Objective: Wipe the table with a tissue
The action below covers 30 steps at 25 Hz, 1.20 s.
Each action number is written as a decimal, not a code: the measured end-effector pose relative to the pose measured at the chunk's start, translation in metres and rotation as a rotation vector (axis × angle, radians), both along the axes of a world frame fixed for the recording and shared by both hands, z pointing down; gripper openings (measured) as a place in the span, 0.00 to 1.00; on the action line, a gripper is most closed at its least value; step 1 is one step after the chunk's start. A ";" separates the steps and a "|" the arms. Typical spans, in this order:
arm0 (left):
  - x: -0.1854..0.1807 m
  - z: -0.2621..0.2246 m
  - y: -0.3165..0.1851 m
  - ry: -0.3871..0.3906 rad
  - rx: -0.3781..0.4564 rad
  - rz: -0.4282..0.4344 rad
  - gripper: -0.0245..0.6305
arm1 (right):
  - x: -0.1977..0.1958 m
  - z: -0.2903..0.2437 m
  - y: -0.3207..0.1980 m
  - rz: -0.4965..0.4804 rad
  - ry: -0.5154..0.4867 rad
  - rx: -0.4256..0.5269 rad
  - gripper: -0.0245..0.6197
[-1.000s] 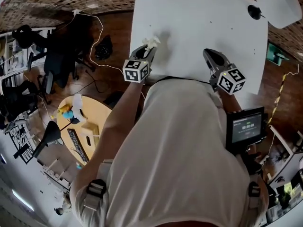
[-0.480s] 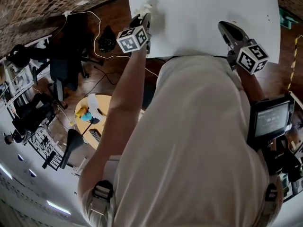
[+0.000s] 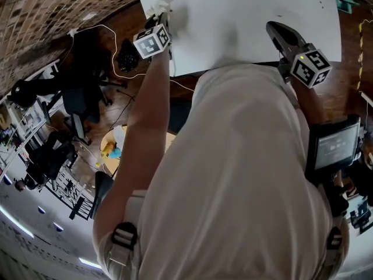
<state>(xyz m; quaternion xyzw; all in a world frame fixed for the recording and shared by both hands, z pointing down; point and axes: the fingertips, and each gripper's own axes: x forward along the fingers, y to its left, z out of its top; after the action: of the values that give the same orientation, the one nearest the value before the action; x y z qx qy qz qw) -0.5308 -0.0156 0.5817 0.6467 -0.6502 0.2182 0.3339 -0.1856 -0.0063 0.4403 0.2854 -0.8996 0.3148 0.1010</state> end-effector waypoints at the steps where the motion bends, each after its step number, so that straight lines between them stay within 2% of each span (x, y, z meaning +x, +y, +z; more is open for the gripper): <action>1: -0.001 0.001 -0.001 -0.011 -0.003 0.001 0.21 | 0.003 0.000 0.000 0.007 0.001 -0.001 0.05; 10: 0.008 -0.001 -0.009 -0.140 -0.013 0.107 0.21 | 0.022 0.003 0.003 0.052 0.004 -0.012 0.05; 20: 0.026 0.005 -0.017 -0.146 -0.002 0.152 0.21 | 0.029 0.002 0.002 0.071 -0.002 -0.009 0.05; 25: 0.046 0.006 -0.023 -0.157 0.016 0.212 0.21 | 0.029 0.004 0.003 0.063 0.004 -0.013 0.05; 28: 0.057 0.007 -0.023 -0.137 0.033 0.207 0.21 | 0.025 0.004 0.001 0.062 0.004 -0.012 0.05; 30: 0.064 0.008 -0.022 -0.096 0.032 0.207 0.21 | 0.025 0.004 0.000 0.062 0.002 -0.010 0.05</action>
<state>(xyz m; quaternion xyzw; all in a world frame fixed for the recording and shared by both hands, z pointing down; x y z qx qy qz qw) -0.4665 -0.0379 0.5894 0.7044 -0.5985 0.2719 0.2677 -0.1608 -0.0067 0.4446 0.3132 -0.8885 0.3220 0.0935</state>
